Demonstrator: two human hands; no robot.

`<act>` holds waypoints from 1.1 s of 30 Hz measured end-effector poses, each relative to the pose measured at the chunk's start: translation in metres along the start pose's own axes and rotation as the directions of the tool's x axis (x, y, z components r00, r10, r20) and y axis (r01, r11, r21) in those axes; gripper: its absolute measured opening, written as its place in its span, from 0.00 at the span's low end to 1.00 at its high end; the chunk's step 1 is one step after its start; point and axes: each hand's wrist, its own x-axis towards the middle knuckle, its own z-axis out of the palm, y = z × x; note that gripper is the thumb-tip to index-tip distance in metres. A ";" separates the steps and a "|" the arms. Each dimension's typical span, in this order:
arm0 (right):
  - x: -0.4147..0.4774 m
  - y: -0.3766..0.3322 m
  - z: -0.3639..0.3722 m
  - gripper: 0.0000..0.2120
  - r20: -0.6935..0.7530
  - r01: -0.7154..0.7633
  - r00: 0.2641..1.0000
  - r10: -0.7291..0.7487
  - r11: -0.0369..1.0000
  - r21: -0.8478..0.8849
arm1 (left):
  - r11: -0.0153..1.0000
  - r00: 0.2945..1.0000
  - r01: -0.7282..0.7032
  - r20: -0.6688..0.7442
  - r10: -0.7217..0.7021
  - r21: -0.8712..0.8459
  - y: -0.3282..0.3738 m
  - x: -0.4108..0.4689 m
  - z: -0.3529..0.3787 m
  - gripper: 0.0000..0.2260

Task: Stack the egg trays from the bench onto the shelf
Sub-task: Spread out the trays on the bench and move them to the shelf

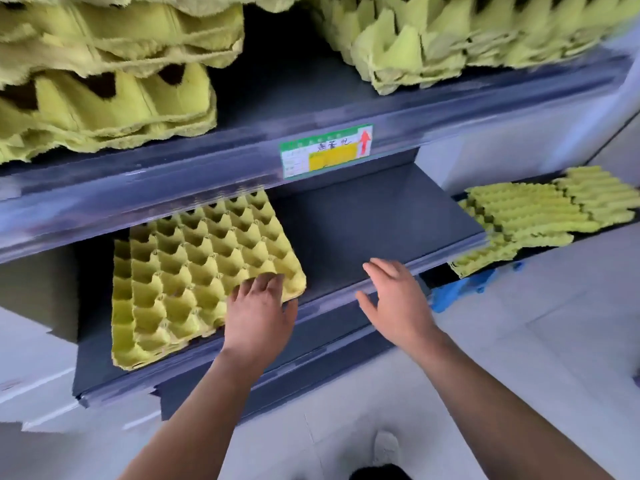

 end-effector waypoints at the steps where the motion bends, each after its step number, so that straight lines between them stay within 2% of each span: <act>1: -0.005 0.016 -0.007 0.16 -0.014 -0.022 1.000 0.022 1.000 -0.003 | 0.999 0.999 -0.038 0.013 0.038 0.003 0.017 0.006 0.005 0.20; 6: -0.031 0.109 -0.042 0.17 -0.034 -0.173 0.985 0.172 0.985 -0.021 | 0.972 0.970 -0.233 0.068 0.232 0.013 0.114 0.034 0.038 0.18; 9: -0.046 0.175 -0.063 0.17 -0.042 -0.253 0.967 0.253 0.967 -0.005 | 0.957 0.954 -0.286 0.077 0.289 -0.044 0.187 0.049 0.057 0.18; 15: -0.066 0.314 -0.097 0.15 -0.057 -0.342 0.939 0.339 0.939 -0.044 | 0.934 0.934 -0.334 0.086 0.346 -0.126 0.330 0.079 0.112 0.15; 19: -0.067 0.398 -0.109 0.19 -0.044 -0.404 0.914 0.402 0.913 -0.056 | 0.926 0.918 -0.358 0.135 0.373 -0.122 0.407 0.102 0.146 0.16; 23: -0.059 0.468 -0.114 0.23 -0.008 -0.472 0.882 0.472 0.881 -0.036 | 0.915 0.903 -0.380 0.161 0.399 -0.135 0.465 0.131 0.178 0.14; 27: -0.034 0.534 -0.113 0.24 0.013 -0.502 0.865 0.502 0.864 -0.038 | 0.921 0.891 -0.375 0.232 0.390 -0.109 0.517 0.170 0.208 0.20; 33: 0.029 0.627 -0.112 0.24 0.069 -0.527 0.847 0.527 0.850 -0.019 | 0.925 0.866 -0.366 0.326 0.380 -0.107 0.590 0.256 0.255 0.22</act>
